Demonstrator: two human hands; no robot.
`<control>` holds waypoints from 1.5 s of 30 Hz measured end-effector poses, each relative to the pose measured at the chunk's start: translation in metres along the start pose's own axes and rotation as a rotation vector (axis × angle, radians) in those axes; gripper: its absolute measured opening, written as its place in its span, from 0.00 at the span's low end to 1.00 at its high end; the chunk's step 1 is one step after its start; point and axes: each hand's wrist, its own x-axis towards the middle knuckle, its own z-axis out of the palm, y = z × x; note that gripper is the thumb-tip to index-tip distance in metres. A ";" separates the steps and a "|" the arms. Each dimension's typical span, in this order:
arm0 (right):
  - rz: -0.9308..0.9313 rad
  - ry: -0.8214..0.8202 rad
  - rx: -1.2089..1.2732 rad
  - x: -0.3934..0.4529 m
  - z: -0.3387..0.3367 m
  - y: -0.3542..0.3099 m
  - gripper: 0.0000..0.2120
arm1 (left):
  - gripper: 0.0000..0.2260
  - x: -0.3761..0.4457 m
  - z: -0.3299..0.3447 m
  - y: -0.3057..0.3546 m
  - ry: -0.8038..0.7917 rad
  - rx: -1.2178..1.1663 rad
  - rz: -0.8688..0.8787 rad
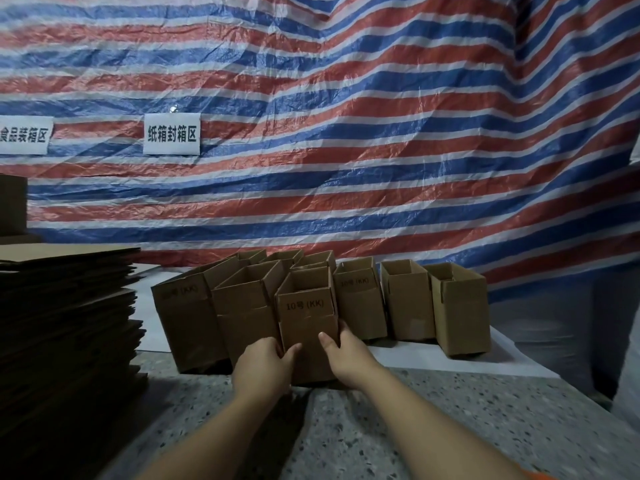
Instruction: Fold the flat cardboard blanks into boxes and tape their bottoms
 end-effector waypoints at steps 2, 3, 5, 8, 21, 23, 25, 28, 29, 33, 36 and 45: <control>0.022 -0.019 -0.047 0.001 -0.003 -0.005 0.25 | 0.17 0.000 0.000 0.001 -0.026 0.019 -0.011; 0.034 -0.021 -0.076 0.000 -0.004 -0.008 0.25 | 0.16 0.000 -0.001 0.001 -0.039 0.023 -0.016; 0.055 0.001 -0.131 -0.001 -0.006 -0.013 0.26 | 0.15 0.001 -0.004 0.002 -0.051 0.016 -0.028; 0.089 0.043 -0.192 -0.006 -0.008 -0.019 0.29 | 0.14 -0.003 -0.009 0.004 -0.059 0.029 -0.036; -0.025 0.102 -0.198 -0.106 -0.038 -0.075 0.26 | 0.10 -0.099 -0.080 0.044 -0.082 -0.208 0.125; -0.057 0.133 -0.136 -0.131 -0.044 -0.086 0.21 | 0.09 -0.121 -0.095 0.047 -0.086 -0.271 0.141; -0.103 0.174 -0.042 -0.155 -0.046 -0.089 0.12 | 0.08 -0.144 -0.109 0.046 -0.079 -0.316 0.150; -0.156 0.248 0.094 -0.195 -0.049 -0.091 0.10 | 0.08 -0.172 -0.128 0.039 -0.043 -0.359 0.161; -0.161 0.264 0.142 -0.210 -0.049 -0.091 0.11 | 0.08 -0.182 -0.134 0.035 -0.041 -0.382 0.156; -0.158 0.282 0.285 -0.257 -0.044 -0.085 0.10 | 0.07 -0.217 -0.152 0.017 -0.052 -0.435 0.159; -0.119 0.272 0.378 -0.282 -0.038 -0.080 0.10 | 0.07 -0.239 -0.162 0.007 -0.052 -0.417 0.148; 0.015 0.299 0.507 -0.312 -0.006 -0.051 0.13 | 0.08 -0.273 -0.164 -0.018 -0.053 -0.375 0.174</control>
